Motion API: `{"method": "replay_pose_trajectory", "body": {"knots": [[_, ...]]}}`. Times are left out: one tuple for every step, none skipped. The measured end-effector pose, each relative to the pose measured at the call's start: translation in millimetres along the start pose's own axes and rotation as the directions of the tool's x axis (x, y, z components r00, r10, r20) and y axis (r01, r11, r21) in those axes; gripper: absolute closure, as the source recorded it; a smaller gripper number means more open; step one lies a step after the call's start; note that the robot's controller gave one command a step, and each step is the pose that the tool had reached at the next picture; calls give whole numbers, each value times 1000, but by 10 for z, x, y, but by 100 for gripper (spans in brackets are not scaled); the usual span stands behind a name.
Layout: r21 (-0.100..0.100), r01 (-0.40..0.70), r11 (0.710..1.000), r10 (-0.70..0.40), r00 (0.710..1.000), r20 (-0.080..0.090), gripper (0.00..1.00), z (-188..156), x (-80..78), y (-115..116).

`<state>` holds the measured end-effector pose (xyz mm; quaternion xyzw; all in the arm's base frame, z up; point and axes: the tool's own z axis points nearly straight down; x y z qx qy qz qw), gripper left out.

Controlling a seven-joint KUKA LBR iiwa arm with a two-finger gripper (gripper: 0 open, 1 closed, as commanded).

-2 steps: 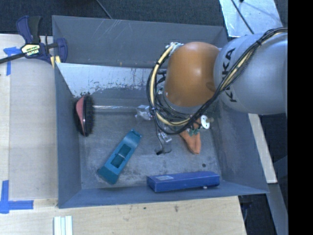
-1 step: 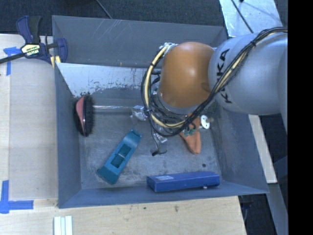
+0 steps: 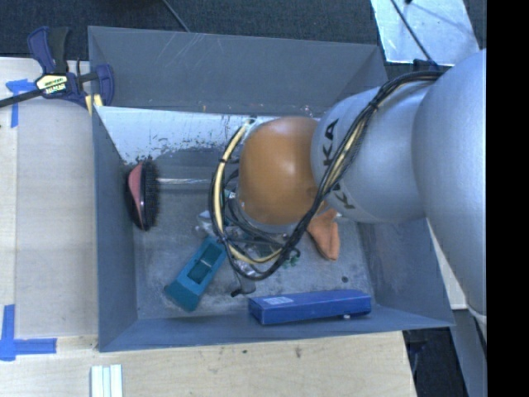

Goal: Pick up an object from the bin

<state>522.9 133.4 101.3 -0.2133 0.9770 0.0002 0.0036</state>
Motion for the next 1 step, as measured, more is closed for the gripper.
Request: {"method": "replay_pose_trajectory", "body": {"knots": [[-1, 174, 985, -174, 985, -1, 100, 220, -208, -29]]}}
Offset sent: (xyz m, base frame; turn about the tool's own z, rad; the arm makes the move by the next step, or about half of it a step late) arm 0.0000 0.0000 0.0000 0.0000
